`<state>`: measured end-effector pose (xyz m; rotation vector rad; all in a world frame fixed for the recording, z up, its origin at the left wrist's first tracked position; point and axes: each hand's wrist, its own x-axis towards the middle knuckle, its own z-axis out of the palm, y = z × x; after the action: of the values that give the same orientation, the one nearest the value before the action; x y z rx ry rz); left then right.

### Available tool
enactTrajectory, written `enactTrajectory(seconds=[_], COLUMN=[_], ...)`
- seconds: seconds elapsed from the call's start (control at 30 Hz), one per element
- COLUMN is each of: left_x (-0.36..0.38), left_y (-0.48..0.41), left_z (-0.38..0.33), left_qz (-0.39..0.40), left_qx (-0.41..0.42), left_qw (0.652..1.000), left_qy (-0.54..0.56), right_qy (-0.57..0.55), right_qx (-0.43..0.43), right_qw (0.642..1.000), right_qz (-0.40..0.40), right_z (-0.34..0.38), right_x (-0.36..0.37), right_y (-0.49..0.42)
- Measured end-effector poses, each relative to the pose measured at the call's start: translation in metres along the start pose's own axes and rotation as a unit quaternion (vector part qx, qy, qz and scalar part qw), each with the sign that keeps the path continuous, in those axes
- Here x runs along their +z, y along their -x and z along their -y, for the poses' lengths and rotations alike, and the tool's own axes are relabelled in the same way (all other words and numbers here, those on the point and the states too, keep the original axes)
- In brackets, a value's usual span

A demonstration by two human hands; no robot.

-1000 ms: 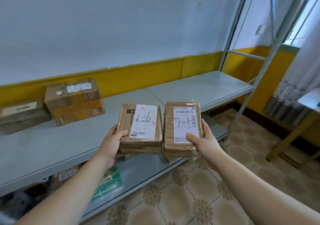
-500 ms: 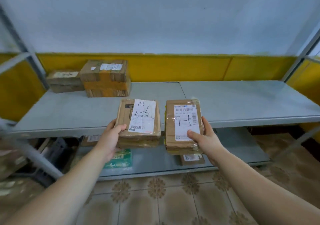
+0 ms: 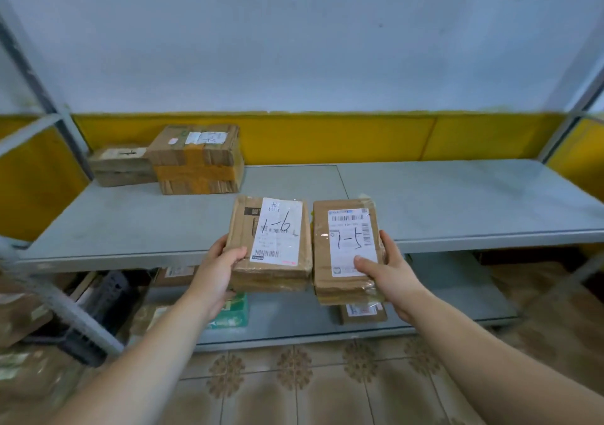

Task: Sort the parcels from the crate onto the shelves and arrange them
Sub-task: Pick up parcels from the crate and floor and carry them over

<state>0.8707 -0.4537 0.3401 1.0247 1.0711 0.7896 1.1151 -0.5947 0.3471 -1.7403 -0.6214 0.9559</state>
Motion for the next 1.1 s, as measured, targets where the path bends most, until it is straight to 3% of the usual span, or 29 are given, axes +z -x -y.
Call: enactTrajectory(seconds=[0.33,0.57,0.9,1.1], left_x=[0.152,0.25,0.267,0.259], left_y=[-0.049,-0.086,-0.142,-0.201], left_z=[-0.004,0.004,0.008,0.006], left_qz=[0.043,0.041,-0.069,-0.076], left_qx=[0.013,-0.016,0.005,0.006], left_qw=[0.998,0.997,0.993,0.99], left_qy=[-0.032,-0.07,-0.1,-0.121], right_qy=[-0.003,0.013,0.046,0.024], right_qx=[-0.001,-0.002,0.018,0.049], right_qw=[0.999,0.999,0.999,0.998], right_qz=[-0.053,-0.049,-0.011,-0.015], right_z=[0.005,0.009,0.012,0.013], right_x=[-0.125,-0.212,-0.214,-0.197], right_y=[-0.064,-0.13,-0.217,-0.283])
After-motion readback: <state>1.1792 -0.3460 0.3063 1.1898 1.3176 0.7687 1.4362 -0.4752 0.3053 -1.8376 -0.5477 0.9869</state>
